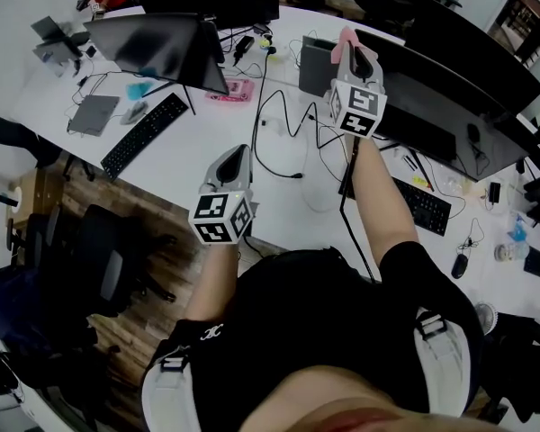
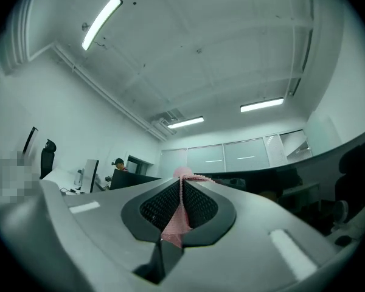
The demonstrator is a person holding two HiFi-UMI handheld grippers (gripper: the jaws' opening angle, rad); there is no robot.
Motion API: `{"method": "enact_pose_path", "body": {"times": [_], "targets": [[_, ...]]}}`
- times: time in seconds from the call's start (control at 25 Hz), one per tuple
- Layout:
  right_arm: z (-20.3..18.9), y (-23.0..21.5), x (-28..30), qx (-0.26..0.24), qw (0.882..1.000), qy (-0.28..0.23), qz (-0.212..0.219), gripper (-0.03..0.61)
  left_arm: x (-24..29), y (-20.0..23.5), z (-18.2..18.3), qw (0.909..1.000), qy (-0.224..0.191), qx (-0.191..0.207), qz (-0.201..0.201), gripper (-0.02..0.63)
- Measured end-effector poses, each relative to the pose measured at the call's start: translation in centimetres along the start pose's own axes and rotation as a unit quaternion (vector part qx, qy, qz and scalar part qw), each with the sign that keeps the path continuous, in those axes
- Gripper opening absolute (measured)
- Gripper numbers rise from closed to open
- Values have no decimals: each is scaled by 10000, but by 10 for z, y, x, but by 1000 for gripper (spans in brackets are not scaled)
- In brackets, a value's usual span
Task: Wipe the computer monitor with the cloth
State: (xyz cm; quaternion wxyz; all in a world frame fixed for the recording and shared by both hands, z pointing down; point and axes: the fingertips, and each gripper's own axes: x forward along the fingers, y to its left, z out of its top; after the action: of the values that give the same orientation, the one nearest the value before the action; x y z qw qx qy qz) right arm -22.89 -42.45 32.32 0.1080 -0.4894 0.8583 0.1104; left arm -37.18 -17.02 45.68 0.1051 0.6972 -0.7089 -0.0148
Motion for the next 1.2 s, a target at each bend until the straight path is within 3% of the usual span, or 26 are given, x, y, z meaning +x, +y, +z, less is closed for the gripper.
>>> {"method": "enact_pose_path", "body": {"times": [0.24, 0.36, 0.76, 1.2], "targets": [[34, -5, -29, 113, 9989, -431, 124, 9, 15, -8, 8, 9997, -93, 180, -135, 49], [44, -8, -54, -93, 9985, -494, 220, 11, 32, -20, 11, 9992, -144, 226, -311, 49], [-1, -79, -150, -323, 9978, 371, -455, 11, 88, -81, 14, 9937, -124, 485, -998, 48], [-34, -127, -186, -309, 9924, 820, -863, 11, 128, -123, 10, 9866, -67, 640, -1498, 48]]}}
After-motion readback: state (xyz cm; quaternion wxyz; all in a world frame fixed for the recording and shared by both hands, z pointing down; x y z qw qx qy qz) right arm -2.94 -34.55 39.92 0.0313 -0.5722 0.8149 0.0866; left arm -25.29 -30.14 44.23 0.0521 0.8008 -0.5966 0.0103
